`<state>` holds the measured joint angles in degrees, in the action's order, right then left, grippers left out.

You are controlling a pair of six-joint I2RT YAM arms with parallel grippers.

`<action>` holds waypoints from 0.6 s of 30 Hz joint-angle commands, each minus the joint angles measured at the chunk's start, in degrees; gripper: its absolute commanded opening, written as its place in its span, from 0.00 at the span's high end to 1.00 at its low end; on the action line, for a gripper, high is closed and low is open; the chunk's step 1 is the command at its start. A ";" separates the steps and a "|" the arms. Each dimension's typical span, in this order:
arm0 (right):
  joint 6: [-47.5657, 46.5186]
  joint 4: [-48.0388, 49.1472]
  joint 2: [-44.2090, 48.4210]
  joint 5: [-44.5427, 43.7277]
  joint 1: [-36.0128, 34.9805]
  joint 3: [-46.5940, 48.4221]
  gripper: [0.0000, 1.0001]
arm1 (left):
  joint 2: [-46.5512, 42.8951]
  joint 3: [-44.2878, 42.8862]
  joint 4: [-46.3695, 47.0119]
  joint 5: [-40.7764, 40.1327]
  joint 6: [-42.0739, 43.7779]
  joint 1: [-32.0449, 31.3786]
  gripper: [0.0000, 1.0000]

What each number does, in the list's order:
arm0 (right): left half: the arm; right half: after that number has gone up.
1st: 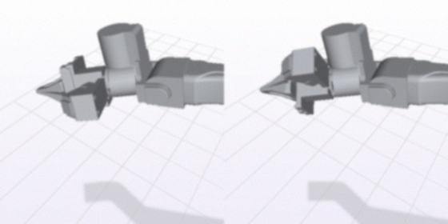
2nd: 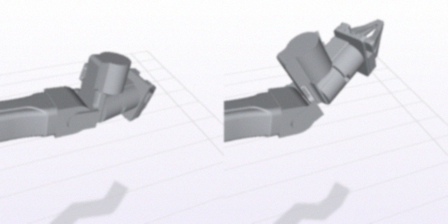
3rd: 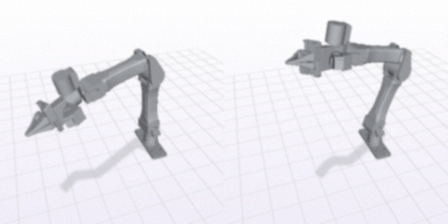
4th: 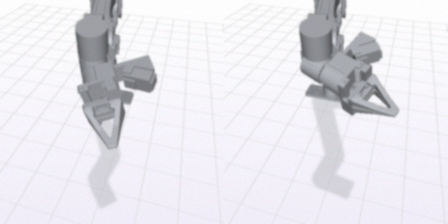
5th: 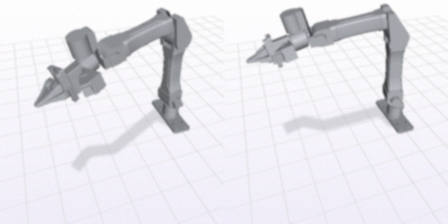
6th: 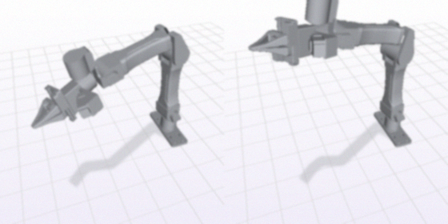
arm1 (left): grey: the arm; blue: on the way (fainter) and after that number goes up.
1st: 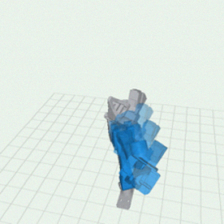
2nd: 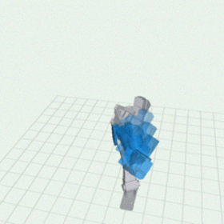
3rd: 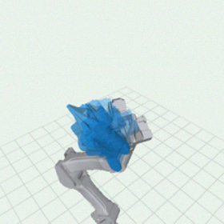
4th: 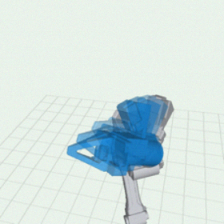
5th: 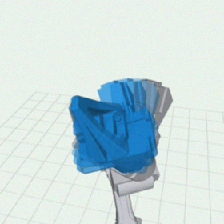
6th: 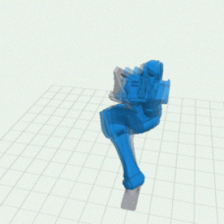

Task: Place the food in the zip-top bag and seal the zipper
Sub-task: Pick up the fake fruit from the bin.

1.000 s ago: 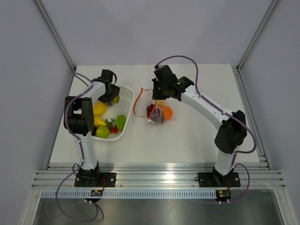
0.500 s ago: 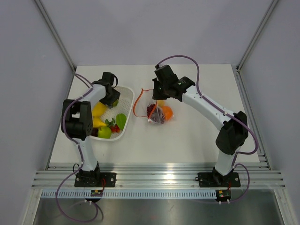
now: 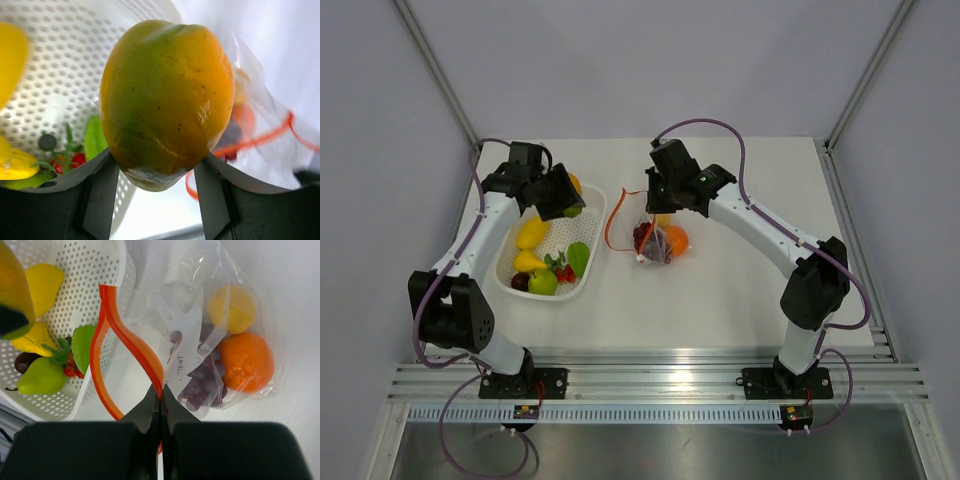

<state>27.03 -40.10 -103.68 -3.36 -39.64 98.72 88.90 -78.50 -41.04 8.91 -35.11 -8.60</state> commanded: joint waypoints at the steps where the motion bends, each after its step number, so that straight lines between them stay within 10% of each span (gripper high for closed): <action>1: 0.48 1.95 1.73 0.10 0.00 1.21 1.00 | -2.68 -0.69 -4.13 18.22 13.03 -1.85 1.00; 18: 1.27 1.43 1.63 0.72 0.00 2.71 1.00 | -7.96 4.14 -2.13 33.19 15.43 -10.12 1.00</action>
<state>27.33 -40.12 -103.68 -3.36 -39.64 98.78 79.46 -75.31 -46.61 36.84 -19.46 -17.54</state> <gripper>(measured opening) 0.011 0.586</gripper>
